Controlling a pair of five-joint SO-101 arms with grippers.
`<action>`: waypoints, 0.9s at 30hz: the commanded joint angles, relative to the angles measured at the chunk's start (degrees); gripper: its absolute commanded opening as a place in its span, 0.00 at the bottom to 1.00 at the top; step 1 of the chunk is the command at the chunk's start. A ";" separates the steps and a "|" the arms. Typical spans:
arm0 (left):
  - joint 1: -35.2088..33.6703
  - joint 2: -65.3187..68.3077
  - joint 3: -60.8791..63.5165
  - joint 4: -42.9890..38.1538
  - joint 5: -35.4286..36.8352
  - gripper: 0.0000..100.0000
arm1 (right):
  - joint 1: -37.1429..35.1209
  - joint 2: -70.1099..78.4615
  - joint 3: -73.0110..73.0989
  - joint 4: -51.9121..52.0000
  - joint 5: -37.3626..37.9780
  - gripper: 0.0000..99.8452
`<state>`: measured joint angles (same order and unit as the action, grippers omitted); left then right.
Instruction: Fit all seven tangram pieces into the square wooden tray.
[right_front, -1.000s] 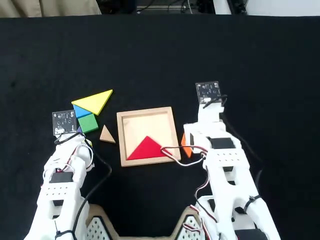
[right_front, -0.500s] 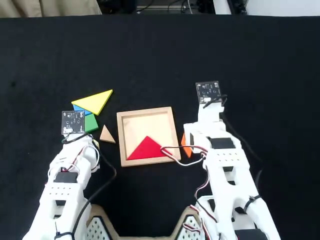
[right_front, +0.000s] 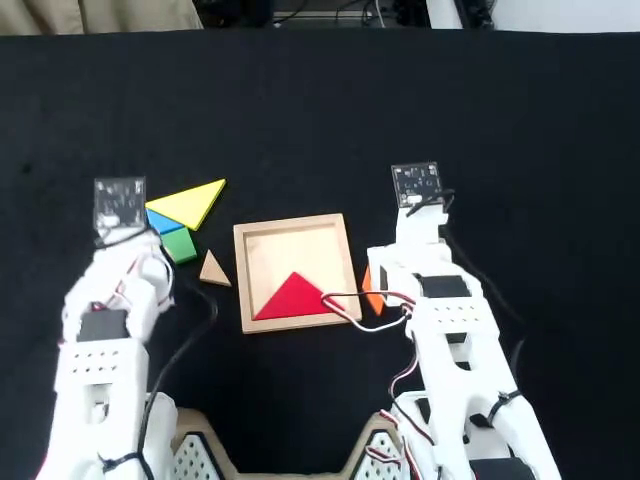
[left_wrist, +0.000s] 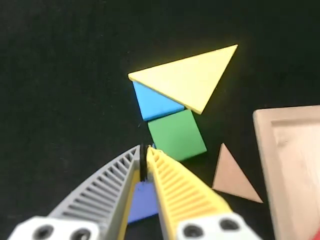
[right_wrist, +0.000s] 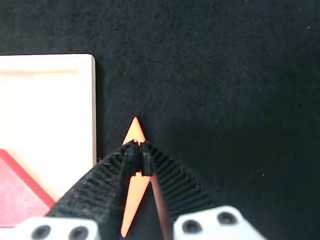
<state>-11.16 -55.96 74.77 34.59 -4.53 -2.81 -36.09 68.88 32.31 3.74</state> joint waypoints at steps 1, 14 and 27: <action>0.31 -0.09 -19.30 16.00 -1.14 0.03 | -0.88 -1.10 -0.22 -2.81 0.18 0.01; 2.15 0.00 -9.36 2.73 -1.05 0.03 | -0.88 -1.19 0.66 -3.43 0.18 0.01; -6.20 28.48 -46.11 31.21 -6.07 0.18 | -0.88 -1.10 0.66 -3.43 0.18 0.01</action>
<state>-16.09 -37.67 44.09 58.77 -8.92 -2.81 -36.09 69.76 29.85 3.74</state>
